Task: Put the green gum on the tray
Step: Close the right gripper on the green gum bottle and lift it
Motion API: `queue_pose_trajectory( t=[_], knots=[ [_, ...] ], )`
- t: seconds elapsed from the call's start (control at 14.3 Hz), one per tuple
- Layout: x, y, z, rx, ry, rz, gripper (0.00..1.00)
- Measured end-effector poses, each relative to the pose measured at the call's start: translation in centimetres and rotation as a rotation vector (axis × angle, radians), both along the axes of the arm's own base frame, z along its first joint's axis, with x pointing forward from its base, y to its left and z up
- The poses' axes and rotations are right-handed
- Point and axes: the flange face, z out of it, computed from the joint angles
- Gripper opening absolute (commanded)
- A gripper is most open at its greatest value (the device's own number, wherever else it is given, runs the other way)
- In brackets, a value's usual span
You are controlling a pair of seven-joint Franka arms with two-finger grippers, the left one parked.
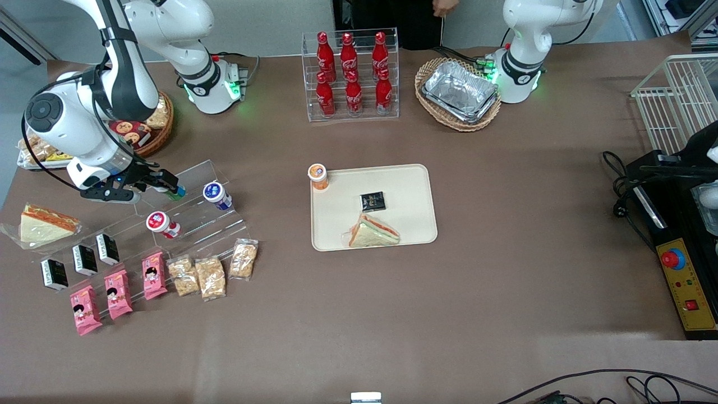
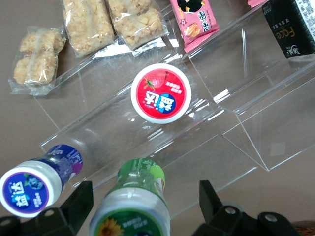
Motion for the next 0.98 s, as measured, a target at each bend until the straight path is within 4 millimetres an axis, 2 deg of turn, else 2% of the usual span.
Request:
queue_pose_trajectory(
  t=[0.21, 0.42, 0.63, 0.77, 0.91, 0.98],
  knots=[
    [0.0, 0.3, -0.2, -0.001, 0.006, -0.006, 0.62],
    [-0.2, 1.5, -0.4, -0.003, 0.029, -0.025, 0.4],
    [-0.5, 1.8, -0.5, -0.004, 0.052, -0.029, 0.17],
    [-0.6, 1.8, -0.5, -0.004, 0.06, -0.028, 0.09],
    [-0.7, 1.8, -0.1, -0.004, 0.076, -0.027, 0.07],
    [-0.6, 1.8, 0.8, -0.003, 0.085, -0.025, 0.07]
  ],
)
